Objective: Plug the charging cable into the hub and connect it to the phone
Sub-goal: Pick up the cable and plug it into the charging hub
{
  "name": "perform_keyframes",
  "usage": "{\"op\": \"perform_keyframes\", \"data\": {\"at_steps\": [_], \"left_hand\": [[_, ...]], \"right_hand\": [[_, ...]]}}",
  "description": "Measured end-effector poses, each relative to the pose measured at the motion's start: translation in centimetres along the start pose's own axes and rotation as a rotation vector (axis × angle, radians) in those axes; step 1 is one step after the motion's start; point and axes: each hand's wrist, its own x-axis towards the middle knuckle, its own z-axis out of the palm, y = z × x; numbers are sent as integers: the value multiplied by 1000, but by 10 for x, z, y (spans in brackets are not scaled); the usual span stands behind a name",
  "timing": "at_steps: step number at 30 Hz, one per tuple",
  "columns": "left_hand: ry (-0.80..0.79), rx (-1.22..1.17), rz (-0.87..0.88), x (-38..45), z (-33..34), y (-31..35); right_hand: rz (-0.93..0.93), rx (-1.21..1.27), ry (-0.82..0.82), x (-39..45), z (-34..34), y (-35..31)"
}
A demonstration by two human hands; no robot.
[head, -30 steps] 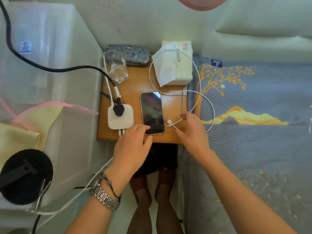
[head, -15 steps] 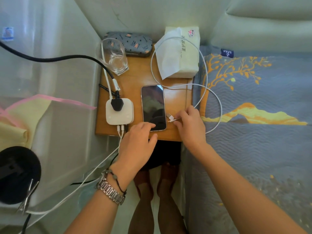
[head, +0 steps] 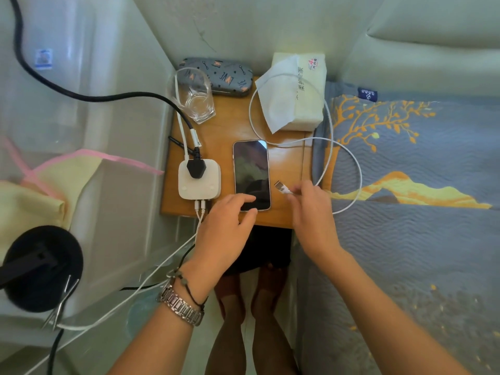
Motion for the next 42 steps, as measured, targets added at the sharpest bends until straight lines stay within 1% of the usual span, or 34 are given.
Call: {"op": "perform_keyframes", "data": {"at_steps": [4,7,11,16,22,27,30,32,34,36,38,40,42], "left_hand": [[42,-198,3,-9,-4,13],[87,-330,-4,-15,-11,25],[119,-470,4,-22,-19,36],[110,-541,-13,-24,-19,46],[148,-575,-51,-22,-13,45],[204,-627,-62,-22,-13,43],[207,-609,-73,-22,-13,41],[201,-606,-82,-22,-13,40],[205,-605,-93,-20,-13,38],[214,-599,-106,-19,-14,35],[217,-597,-119,-17,-14,33],[219,-600,-130,-15,-15,30],[229,-602,-138,-15,-17,27]], "right_hand": [[-30,286,33,-16,-13,-14],[-56,408,63,-24,-24,-25],[8,539,96,-32,-32,-36],[-81,510,116,-42,-34,-42],[-72,526,134,-45,-33,-43],[-95,460,241,-44,-33,-38],[-122,326,299,-32,-32,-41],[-112,212,265,-19,-29,-46],[-72,170,132,-6,-24,-51],[-78,170,-9,2,-20,-54],[-75,159,-100,5,-16,-56],[-56,175,-140,4,-15,-56],[-39,281,-142,-1,-16,-56]]}}
